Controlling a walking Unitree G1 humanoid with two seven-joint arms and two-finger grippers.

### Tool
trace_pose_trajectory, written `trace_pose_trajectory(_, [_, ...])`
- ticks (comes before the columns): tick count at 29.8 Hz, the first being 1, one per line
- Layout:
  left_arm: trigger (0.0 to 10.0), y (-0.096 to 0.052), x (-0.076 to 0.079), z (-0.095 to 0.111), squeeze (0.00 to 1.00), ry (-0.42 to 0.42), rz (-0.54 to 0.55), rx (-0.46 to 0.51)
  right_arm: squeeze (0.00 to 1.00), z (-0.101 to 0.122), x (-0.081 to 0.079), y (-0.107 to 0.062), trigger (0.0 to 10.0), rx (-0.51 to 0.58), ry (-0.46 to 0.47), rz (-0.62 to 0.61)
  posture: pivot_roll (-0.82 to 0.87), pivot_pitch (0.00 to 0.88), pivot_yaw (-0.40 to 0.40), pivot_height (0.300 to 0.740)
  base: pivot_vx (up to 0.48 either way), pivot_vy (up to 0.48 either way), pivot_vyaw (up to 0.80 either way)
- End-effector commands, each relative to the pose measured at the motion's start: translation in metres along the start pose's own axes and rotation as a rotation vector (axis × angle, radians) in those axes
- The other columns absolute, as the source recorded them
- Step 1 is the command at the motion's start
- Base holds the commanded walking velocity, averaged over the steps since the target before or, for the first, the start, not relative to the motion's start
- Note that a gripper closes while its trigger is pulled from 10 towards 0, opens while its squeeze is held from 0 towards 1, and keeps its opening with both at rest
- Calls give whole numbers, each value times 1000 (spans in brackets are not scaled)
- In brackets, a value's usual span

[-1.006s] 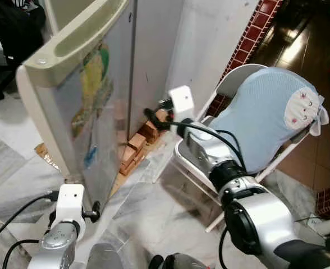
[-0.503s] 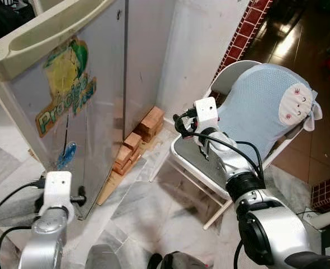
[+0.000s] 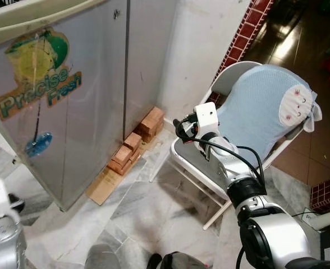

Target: Restocking fridge

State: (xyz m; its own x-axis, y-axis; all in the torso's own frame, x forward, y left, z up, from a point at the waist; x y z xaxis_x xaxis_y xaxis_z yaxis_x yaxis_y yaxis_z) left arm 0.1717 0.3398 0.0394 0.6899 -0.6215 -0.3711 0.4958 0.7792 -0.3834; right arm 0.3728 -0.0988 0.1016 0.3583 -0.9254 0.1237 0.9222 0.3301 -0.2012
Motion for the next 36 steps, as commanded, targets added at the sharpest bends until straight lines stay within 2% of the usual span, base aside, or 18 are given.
trace_pose_trajectory(1, [10000, -3, -5, 1, 0, -2, 44, 14, 0, -2, 5, -2, 10000, -12, -9, -5, 176, 44, -165, 740, 0, 0, 0])
trace_pose_trajectory(3, [10000, -15, -10, -6, 0, -2, 98, 29, 0, -3, 4, -2, 10000, -18, -11, 3, 182, 44, -166, 740, 0, 0, 0])
trace_pose_trajectory(5, [10000, -17, -8, -6, 0, 0, 91, 39, 0, -3, 4, -2, 10000, -18, -11, 4, 182, 44, -166, 740, 0, 0, 0])
trace_pose_trajectory(6, [10000, -23, 8, -4, 0, 13, -1, 95, 0, -4, 3, -2, 10000, -21, -12, 5, 182, 44, -166, 740, 0, 0, 0])
trace_pose_trajectory(8, [10000, -24, 16, -3, 0, 18, -43, 120, 0, -4, 3, -2, 10000, -22, -12, 6, 182, 44, -166, 740, 0, 0, 0])
trace_pose_trajectory(9, [10000, -30, 30, 2, 0, 13, -113, 168, 0, -5, 3, -3, 10000, -23, -15, 5, 179, 39, -167, 740, 0, 0, 0])
trace_pose_trajectory(12, [10000, -42, 53, 14, 0, 36, -223, 258, 0, -5, 4, -4, 10000, -13, -17, 1, 171, 34, -166, 740, 0, 0, 0])
trace_pose_trajectory(13, [10000, -43, 56, 15, 0, 38, -238, 270, 0, -6, 5, -4, 10000, -13, -18, 1, 171, 34, -166, 740, 0, 0, 0])
trace_pose_trajectory(16, [10000, -53, 74, 26, 0, 10, -369, 348, 0, -9, 11, -8, 10000, -6, -6, -24, 163, 29, -162, 740, 0, 0, 0])
trace_pose_trajectory(24, [10000, -54, 82, 37, 0, -49, -439, 389, 0, -18, 15, -15, 10000, -7, 47, -58, 139, 25, -145, 740, 0, 0, 0])
trace_pose_trajectory(25, [10000, -56, 86, 43, 0, -71, -470, 409, 0, -18, 14, -17, 10000, -2, 53, -59, 137, 26, -144, 740, 0, 0, -706])
trace_pose_trajectory(31, [10000, -60, 95, 48, 0, -100, -516, 418, 0, -18, 14, -18, 10000, 2, 68, -63, 124, 34, -140, 740, 0, 0, 0])
trace_pose_trajectory(36, [10000, -61, 100, 50, 0, -127, -533, 409, 0, -19, 15, -18, 10000, -2, 67, -64, 119, 37, -143, 740, 0, 436, -511])
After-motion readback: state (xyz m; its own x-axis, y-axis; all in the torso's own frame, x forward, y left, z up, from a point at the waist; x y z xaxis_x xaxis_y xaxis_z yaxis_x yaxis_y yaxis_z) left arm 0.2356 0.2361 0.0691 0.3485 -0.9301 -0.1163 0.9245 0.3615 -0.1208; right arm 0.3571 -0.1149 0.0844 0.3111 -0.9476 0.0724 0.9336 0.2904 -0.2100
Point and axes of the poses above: a point about 5 cm out from each wrist's last joint towards the gripper, its own y axis pointing out of the wrist towards the gripper, its own z axis along the axis of the wrist's last joint, x = y × z, the point moved 1 cm from there along y, pointing out of the wrist towards the gripper, and after that the axes turned 3 degrees about -y, right-handed, at the moved point
